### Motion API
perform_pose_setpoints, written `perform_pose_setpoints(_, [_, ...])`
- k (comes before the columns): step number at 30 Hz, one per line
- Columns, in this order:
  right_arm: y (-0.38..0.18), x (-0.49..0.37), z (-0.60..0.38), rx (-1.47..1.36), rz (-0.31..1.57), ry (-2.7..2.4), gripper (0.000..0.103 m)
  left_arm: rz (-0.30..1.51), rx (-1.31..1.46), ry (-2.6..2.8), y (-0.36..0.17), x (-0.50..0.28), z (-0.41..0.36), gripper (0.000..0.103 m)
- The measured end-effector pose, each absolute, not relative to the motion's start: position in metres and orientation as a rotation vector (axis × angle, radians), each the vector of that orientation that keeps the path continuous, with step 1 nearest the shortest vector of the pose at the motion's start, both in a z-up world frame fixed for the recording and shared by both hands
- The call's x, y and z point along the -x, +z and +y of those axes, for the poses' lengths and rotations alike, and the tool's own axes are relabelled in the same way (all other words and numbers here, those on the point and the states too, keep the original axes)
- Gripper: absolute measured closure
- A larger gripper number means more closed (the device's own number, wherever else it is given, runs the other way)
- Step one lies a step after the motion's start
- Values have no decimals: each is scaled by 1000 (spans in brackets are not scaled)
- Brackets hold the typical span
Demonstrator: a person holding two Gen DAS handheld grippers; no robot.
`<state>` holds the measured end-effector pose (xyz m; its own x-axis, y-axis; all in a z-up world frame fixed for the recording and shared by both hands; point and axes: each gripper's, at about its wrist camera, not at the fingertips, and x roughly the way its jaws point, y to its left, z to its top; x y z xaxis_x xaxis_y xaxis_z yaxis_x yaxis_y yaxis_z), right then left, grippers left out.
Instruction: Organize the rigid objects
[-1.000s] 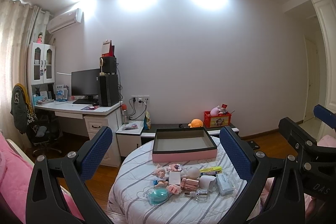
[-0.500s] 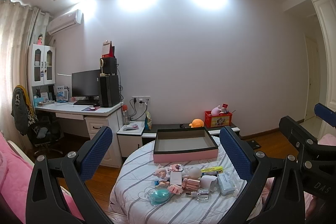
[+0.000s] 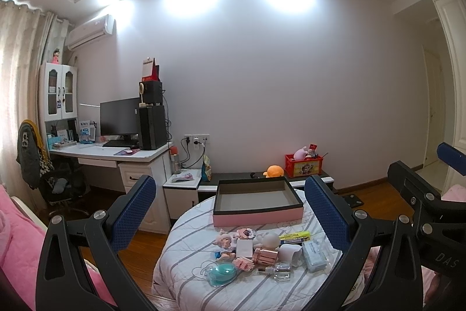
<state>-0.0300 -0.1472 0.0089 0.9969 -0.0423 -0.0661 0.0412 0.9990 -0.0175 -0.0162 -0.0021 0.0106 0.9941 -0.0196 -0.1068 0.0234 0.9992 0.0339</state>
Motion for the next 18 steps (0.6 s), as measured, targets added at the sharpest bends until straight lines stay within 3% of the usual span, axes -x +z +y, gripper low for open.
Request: perform_pose_setpoints(18, [3, 27, -150, 14, 82, -53, 0, 120, -43, -32, 9, 8, -10, 0])
